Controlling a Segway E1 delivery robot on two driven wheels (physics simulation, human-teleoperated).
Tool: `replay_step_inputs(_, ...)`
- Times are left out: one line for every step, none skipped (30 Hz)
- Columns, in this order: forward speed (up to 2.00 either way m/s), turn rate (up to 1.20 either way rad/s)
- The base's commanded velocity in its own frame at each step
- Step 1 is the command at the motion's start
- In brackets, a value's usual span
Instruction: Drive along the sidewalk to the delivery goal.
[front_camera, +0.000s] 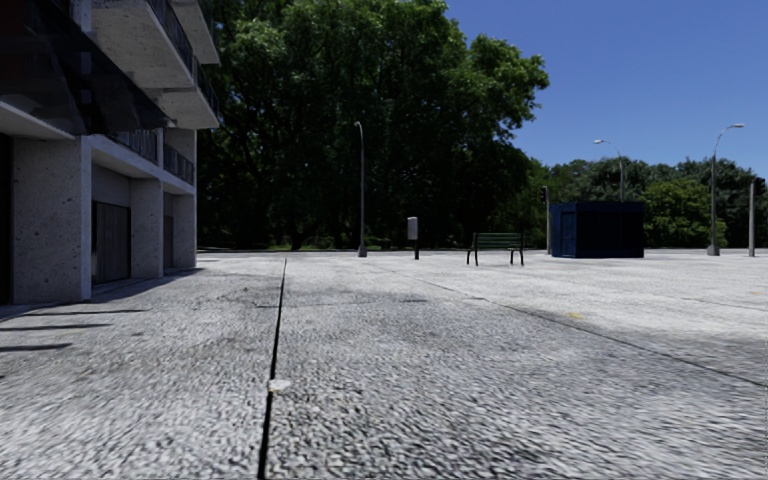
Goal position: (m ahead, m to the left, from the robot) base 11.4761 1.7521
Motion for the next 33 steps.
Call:
replay_step_inputs(2.00,0.25)
replay_step_inputs(2.00,0.25)
replay_step_inputs(2.00,0.25)
replay_step_inputs(2.00,0.25)
replay_step_inputs(2.00,0.25)
replay_step_inputs(2.00,0.25)
replay_step_inputs(2.00,0.25)
replay_step_inputs(2.00,0.25)
replay_step_inputs(2.00,0.25)
replay_step_inputs(2.00,0.25)
replay_step_inputs(2.00,0.25)
replay_step_inputs(2.00,0.25)
replay_step_inputs(2.00,0.25)
replay_step_inputs(2.00,0.25)
replay_step_inputs(2.00,0.25)
replay_step_inputs(2.00,0.25)
replay_step_inputs(2.00,0.25)
replay_step_inputs(2.00,0.25)
replay_step_inputs(2.00,0.25)
replay_step_inputs(2.00,0.25)
replay_step_inputs(2.00,0.25)
replay_step_inputs(2.00,0.25)
replay_step_inputs(2.00,0.25)
replay_step_inputs(2.00,0.25)
replay_step_inputs(2.00,0.25)
replay_step_inputs(2.00,0.25)
replay_step_inputs(2.00,0.25)
replay_step_inputs(2.00,0.25)
replay_step_inputs(2.00,0.25)
replay_step_inputs(2.00,0.25)
replay_step_inputs(2.00,0.24)
replay_step_inputs(2.00,0.24)
replay_step_inputs(2.00,0.00)
